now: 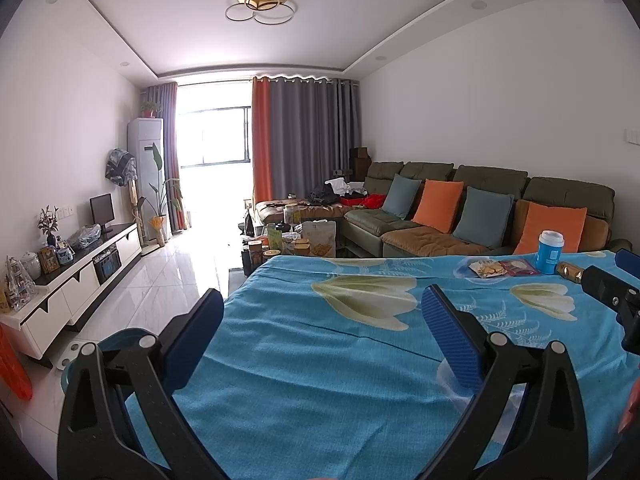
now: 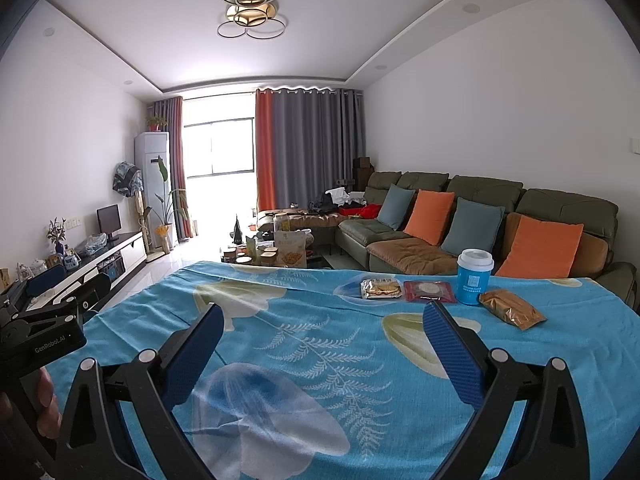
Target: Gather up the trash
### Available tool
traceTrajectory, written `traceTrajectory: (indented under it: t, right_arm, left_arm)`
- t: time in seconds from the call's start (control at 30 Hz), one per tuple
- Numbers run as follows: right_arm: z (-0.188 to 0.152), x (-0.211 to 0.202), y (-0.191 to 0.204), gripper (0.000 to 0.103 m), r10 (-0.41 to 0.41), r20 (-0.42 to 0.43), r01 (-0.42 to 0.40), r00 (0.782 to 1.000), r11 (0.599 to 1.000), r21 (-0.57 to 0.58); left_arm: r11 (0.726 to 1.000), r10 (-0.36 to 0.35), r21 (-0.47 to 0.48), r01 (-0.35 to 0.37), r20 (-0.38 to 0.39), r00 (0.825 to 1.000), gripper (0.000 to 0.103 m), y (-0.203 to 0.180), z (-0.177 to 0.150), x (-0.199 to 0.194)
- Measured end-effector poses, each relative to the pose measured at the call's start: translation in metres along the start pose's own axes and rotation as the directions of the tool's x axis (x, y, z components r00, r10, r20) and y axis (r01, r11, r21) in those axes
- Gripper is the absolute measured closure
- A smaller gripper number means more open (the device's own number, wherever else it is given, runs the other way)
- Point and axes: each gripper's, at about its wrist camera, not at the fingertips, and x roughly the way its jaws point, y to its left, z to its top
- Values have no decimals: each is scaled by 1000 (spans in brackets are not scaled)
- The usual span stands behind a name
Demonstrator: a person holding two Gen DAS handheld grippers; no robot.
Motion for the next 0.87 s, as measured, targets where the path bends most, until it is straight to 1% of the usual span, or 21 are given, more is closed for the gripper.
traceTrajectory:
  t: [0.33, 0.43, 0.5, 0.57, 0.63, 0.73, 0.8, 0.87]
  right_arm:
    - [0, 2, -1, 7, 3, -3, -3, 1000, 1000, 3]
    - [0, 2, -1, 7, 2, -3, -2, 1000, 1000, 3]
    - [1, 2, -1, 7, 2, -5, -2, 1000, 1000, 2]
    - [0, 3, -1, 7, 2, -11, -2, 1000, 1000, 3]
    - [0, 3, -4, 7, 0, -17, 0, 1000, 1000, 7]
    - [0, 7, -11, 7, -7, -47, 8, 999, 1000, 9]
    - [0, 12, -20, 7, -21, -93, 23, 995, 999, 26]
    - [-1, 19, -33, 7, -30, -140, 37, 990, 998, 48]
  left_arm:
    - [1000, -9, -8, 9, -21, 1000, 6, 2, -5, 2]
    - [1000, -27, -7, 27, -30, 999, 6, 5, -6, 2]
    - [1000, -24, 2, 24, -43, 999, 6, 2, -7, 3]
    - [999, -36, -6, 36, -71, 997, 6, 4, -7, 7]
    - [999, -42, -6, 42, -120, 992, 6, 6, -7, 14]
    - [998, -59, -7, 59, -220, 974, 6, 7, -4, 35]
    - [998, -61, 2, 64, -301, 952, 6, 7, -4, 53]
    - [997, -53, 23, 68, -391, 919, 6, 8, -5, 77]
